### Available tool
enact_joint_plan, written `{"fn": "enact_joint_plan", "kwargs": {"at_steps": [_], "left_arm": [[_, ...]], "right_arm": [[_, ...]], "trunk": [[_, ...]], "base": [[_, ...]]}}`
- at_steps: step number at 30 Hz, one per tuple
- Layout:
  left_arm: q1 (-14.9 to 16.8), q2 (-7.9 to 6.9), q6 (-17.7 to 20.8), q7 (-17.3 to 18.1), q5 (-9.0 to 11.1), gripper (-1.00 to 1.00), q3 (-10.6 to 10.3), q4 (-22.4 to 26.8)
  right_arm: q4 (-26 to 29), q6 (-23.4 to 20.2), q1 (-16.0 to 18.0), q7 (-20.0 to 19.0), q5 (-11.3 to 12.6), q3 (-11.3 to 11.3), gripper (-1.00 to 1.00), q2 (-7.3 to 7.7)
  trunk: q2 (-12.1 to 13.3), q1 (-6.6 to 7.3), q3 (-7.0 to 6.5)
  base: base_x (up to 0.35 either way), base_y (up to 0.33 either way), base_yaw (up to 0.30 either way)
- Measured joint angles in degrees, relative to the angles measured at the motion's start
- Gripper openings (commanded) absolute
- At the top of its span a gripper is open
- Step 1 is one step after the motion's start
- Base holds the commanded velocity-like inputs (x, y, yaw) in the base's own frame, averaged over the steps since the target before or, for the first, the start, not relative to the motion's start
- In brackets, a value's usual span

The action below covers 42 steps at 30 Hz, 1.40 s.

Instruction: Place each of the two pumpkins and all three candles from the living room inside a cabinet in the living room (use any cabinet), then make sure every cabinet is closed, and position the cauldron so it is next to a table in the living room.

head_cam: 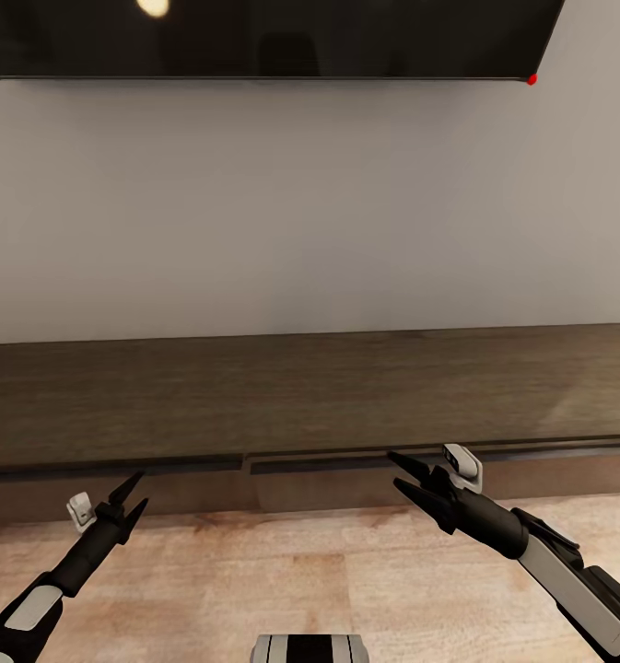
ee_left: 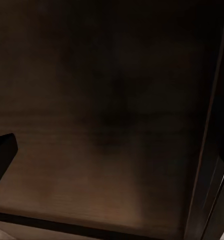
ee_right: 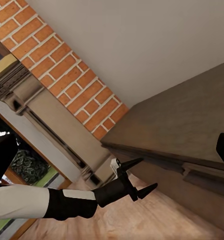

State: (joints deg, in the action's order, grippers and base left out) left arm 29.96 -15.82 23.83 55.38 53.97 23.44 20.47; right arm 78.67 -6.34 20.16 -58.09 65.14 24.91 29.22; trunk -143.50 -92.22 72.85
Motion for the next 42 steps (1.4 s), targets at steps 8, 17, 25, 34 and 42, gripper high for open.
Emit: {"fn": "enact_joint_plan", "kwargs": {"at_steps": [8, 17, 25, 34, 42], "left_arm": [[-0.02, 0.00, -0.29, 3.46, -0.73, 1.00, -0.36, -0.12], [-0.02, 0.00, -0.39, 5.85, -1.13, 1.00, -0.43, -0.13], [-0.02, 0.00, -0.39, 5.96, -1.11, 1.00, -0.47, -0.13], [-0.02, 0.00, -0.39, 5.96, -1.12, 1.00, -0.47, -0.13], [-0.02, 0.00, -0.39, 6.06, -1.12, 1.00, -0.55, -0.13]], "right_arm": [[0.00, 0.00, 0.00, -0.04, 0.00, 0.02, 1.00, 0.00], [0.00, 0.00, 0.00, -0.05, 0.00, 0.01, 1.00, 0.00], [0.00, 0.00, 0.00, -0.05, 0.00, 0.02, 1.00, 0.03], [0.00, 0.00, 0.00, -0.05, 0.00, 0.02, 1.00, 0.00], [0.00, 0.00, 0.00, -0.05, 0.00, 0.02, 1.00, 0.00]], "trunk": [[0.00, 0.00, 0.00], [0.00, 0.00, 0.00], [0.00, 0.00, 0.00], [0.00, 0.00, 0.00], [0.00, 0.00, 0.00]], "base": [[0.000, 0.000, 0.000], [0.000, 0.000, 0.000], [0.000, 0.000, 0.000], [0.000, 0.000, 0.000], [0.000, 0.000, 0.000]]}}
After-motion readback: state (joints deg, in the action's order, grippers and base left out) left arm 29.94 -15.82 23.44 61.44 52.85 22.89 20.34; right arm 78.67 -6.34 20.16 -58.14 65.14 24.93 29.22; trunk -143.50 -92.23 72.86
